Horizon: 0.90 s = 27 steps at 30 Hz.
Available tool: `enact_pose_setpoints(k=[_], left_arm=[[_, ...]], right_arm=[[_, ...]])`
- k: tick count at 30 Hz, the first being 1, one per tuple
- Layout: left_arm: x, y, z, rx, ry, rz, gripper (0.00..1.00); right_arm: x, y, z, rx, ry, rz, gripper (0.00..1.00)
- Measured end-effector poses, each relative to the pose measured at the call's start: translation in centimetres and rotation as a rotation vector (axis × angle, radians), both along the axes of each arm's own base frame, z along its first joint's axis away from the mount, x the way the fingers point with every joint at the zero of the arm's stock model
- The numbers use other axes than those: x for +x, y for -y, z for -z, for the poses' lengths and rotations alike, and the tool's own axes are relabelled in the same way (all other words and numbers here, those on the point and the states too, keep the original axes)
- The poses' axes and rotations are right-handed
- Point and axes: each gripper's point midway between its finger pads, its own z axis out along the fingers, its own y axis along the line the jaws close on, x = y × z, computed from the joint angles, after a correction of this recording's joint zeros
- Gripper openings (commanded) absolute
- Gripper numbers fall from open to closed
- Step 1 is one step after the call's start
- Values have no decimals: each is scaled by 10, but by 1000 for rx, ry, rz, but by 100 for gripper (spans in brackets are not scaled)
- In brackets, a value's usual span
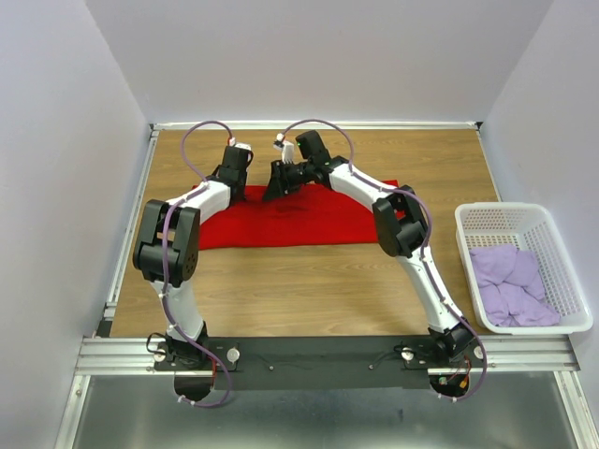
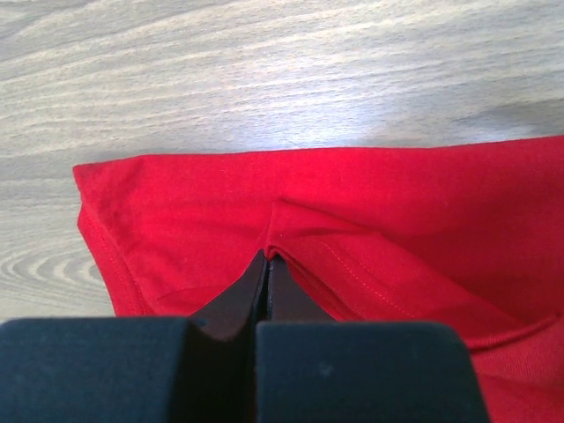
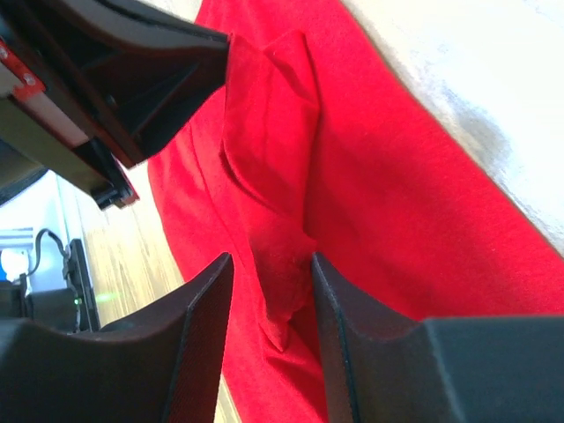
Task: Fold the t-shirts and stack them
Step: Fold the tshirt
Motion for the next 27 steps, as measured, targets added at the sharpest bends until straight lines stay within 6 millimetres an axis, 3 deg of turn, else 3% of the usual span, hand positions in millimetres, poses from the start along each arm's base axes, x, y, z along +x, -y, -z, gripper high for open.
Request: enact_pose_setpoints(k=[11,27], left_arm=[[-5,-5,-13,8,25,-15,2],[-9,-5,-9,6,17,-17,2]], right_arm=[[-17,3,12,-16,-21,-39,48],[-11,-7,-17,26,47,-50,50]])
